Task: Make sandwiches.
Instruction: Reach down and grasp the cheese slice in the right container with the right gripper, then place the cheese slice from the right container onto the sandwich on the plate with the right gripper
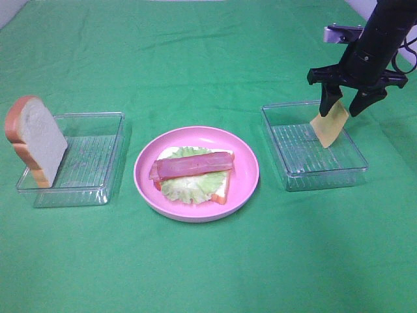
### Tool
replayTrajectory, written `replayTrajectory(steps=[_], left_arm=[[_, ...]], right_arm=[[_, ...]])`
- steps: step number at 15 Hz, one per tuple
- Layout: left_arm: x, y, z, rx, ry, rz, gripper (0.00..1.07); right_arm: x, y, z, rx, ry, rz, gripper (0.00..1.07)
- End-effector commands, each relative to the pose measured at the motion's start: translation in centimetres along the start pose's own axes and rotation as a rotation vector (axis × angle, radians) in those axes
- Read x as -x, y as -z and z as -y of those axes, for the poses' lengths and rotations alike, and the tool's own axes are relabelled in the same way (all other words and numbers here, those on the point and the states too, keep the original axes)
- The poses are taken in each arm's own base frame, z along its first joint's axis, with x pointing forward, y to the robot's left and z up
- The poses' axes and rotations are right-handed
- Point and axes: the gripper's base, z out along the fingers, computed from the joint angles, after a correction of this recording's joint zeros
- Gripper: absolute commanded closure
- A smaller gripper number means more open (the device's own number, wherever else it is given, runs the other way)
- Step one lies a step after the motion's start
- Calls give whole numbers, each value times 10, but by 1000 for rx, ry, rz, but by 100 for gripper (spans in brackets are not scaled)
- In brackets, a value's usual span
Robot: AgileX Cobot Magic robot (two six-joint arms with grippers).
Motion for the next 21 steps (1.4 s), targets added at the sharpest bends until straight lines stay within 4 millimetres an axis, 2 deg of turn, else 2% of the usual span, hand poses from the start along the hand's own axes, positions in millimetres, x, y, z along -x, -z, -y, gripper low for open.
replayTrajectory(steps=[1,3,4,7,10,12,17,19,21], left_arm=[[-1,2,0,-5,-1,30,35],[-1,2,0,-5,-1,30,35],[-1,2,0,-5,-1,30,35],[-1,2,0,-5,-1,30,35],[-1,2,0,-5,-1,30,35],[-1,2,0,-5,-1,30,35],[-1,2,0,-5,-1,30,35],[-1,2,0,-5,-1,30,35],[-1,2,0,-5,-1,30,35]], right_arm=[[2,1,2,-17,12,21,61],[2,1,3,-23,10,21,66],[2,1,3,-28,6,18,74],[1,1,3,-32,-2,10,107],[1,4,3,-28,-22,4,107],[-1,15,-1,-3,-32,14,107],[-10,73,-19,123,-23,81,107],[-19,98,-31,231,0,83,107],[-26,112,-47,304,48,85,107]])
